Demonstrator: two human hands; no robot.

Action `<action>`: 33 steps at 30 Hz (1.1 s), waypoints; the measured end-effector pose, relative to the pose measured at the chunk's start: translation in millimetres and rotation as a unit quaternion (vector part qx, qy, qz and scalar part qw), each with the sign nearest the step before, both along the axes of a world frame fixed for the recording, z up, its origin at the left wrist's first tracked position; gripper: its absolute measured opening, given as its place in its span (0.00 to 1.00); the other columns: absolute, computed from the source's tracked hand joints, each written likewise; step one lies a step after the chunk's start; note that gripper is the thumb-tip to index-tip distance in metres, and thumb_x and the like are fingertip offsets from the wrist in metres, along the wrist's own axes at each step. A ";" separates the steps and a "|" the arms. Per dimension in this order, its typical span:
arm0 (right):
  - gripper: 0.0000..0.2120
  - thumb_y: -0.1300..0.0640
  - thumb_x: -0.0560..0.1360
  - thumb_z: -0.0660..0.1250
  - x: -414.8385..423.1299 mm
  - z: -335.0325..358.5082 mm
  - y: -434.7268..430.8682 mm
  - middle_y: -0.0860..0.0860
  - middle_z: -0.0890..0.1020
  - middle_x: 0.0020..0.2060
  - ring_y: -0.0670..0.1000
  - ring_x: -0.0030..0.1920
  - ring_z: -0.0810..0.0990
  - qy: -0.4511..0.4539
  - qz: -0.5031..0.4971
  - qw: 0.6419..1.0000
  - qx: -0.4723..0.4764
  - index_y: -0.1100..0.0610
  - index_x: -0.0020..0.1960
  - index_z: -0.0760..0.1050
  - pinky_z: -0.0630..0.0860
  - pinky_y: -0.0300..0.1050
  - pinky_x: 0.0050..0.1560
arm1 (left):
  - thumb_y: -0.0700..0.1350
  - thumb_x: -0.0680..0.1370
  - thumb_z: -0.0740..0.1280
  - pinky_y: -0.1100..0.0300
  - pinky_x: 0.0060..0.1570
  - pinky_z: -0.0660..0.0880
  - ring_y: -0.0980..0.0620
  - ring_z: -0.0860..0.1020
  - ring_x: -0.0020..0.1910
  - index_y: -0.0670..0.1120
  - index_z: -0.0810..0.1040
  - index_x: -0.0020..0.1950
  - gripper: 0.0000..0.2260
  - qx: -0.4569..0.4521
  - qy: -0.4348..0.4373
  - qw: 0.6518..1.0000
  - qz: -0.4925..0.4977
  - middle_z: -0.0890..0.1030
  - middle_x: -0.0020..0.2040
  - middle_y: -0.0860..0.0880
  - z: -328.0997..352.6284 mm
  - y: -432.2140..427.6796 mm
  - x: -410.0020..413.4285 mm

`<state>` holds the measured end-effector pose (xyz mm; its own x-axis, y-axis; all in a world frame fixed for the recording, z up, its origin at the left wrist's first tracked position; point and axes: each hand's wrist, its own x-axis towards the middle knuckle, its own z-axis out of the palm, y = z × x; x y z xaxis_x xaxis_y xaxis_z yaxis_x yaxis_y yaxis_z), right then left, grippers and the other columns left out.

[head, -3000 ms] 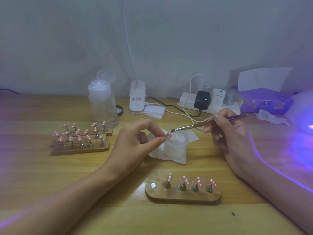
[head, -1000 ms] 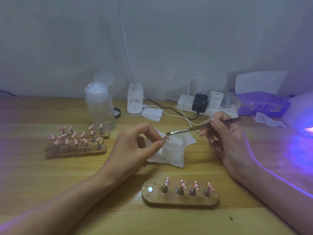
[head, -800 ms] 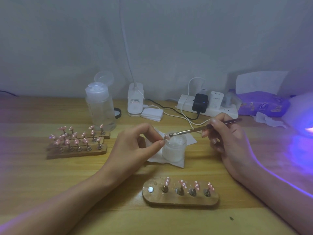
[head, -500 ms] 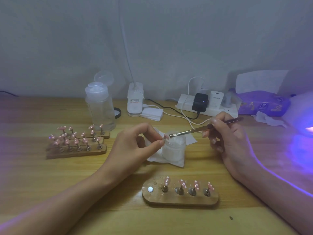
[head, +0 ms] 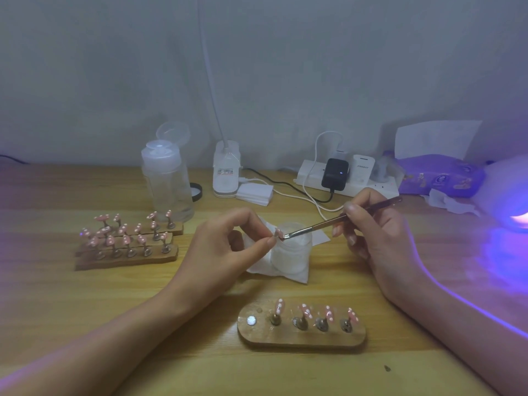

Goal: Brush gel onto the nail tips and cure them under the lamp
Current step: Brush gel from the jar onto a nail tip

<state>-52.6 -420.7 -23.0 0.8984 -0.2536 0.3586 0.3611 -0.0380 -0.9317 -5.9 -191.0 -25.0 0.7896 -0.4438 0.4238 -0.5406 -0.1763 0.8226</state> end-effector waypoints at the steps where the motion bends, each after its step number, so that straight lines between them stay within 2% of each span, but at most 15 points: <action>1: 0.10 0.54 0.77 0.65 -0.6 1.3 -0.3 0.55 0.80 0.30 0.46 0.26 0.70 -0.005 -0.005 1.000 0.001 0.48 0.36 0.72 0.63 0.34 0.24 | 0.40 0.74 0.74 0.73 0.27 0.62 0.60 0.66 0.24 0.47 0.80 0.38 0.07 0.002 -0.003 1.000 0.000 0.77 0.30 0.63 0.0 -0.1 -0.2; 6: 0.15 0.58 0.79 0.62 -2.9 9.4 -8.6 0.52 0.78 0.27 0.46 0.24 0.71 -0.029 -0.025 0.999 -0.004 0.48 0.35 0.71 0.64 0.33 0.23 | 0.41 0.75 0.74 0.73 0.27 0.63 0.60 0.68 0.24 0.49 0.80 0.39 0.07 0.007 -0.016 1.000 -0.002 0.78 0.31 0.64 0.2 0.1 -0.7; 11: 0.21 0.64 0.81 0.59 -0.2 15.0 -24.0 0.51 0.76 0.25 0.46 0.24 0.73 0.006 -0.044 0.999 0.013 0.49 0.31 0.70 0.67 0.35 0.22 | 0.41 0.75 0.74 0.70 0.28 0.64 0.59 0.67 0.25 0.50 0.80 0.39 0.07 0.012 -0.030 0.999 -0.003 0.78 0.34 0.63 -0.3 0.3 -0.6; 13: 0.21 0.64 0.81 0.59 1.2 15.9 -30.3 0.51 0.76 0.25 0.46 0.25 0.74 0.012 -0.049 0.998 0.032 0.50 0.32 0.70 0.68 0.35 0.22 | 0.41 0.75 0.74 0.68 0.28 0.65 0.58 0.67 0.25 0.50 0.80 0.39 0.07 0.007 -0.028 1.000 -0.003 0.79 0.36 0.61 -0.6 0.7 0.1; 16: 0.16 0.62 0.80 0.59 2.5 19.0 -32.8 0.51 0.78 0.29 0.47 0.28 0.76 -0.025 0.012 0.998 0.049 0.50 0.35 0.72 0.72 0.37 0.26 | 0.41 0.75 0.74 0.69 0.28 0.64 0.59 0.67 0.25 0.50 0.80 0.39 0.07 0.000 -0.025 1.000 -0.008 0.80 0.37 0.60 -0.7 0.6 0.5; 21: 0.07 0.65 0.74 0.58 -0.8 26.4 -26.2 0.53 0.80 0.36 0.51 0.34 0.80 -0.059 0.078 0.990 -0.103 0.56 0.45 0.73 0.79 0.44 0.34 | 0.41 0.75 0.74 0.70 0.28 0.64 0.59 0.67 0.25 0.50 0.79 0.39 0.08 0.000 -0.035 0.999 -0.005 0.79 0.35 0.62 -1.9 1.0 0.3; 25: 0.12 0.66 0.73 0.58 -4.0 33.0 -28.0 0.56 0.80 0.35 0.54 0.33 0.80 -0.060 0.095 0.987 -0.119 0.53 0.39 0.74 0.78 0.45 0.31 | 0.39 0.75 0.74 0.73 0.28 0.62 0.59 0.66 0.24 0.49 0.79 0.39 0.08 0.006 -0.046 0.999 0.000 0.76 0.31 0.65 -2.9 -0.8 0.8; 30: 0.12 0.66 0.70 0.58 -0.9 41.0 -39.8 0.57 0.78 0.31 0.56 0.30 0.77 -0.054 0.071 0.988 -0.124 0.52 0.35 0.74 0.75 0.44 0.28 | 0.39 0.74 0.74 0.72 0.29 0.63 0.59 0.66 0.25 0.51 0.79 0.38 0.09 0.004 -0.041 0.999 -0.001 0.77 0.34 0.63 -3.0 -0.3 1.1; 33: 0.11 0.65 0.71 0.57 1.8 46.2 -44.6 0.56 0.78 0.30 0.53 0.28 0.76 -0.055 0.057 0.995 -0.056 0.53 0.35 0.74 0.74 0.41 0.27 | 0.43 0.74 0.75 0.69 0.29 0.65 0.59 0.67 0.26 0.53 0.79 0.39 0.08 -0.003 -0.034 0.999 0.000 0.80 0.40 0.58 -3.9 0.1 2.2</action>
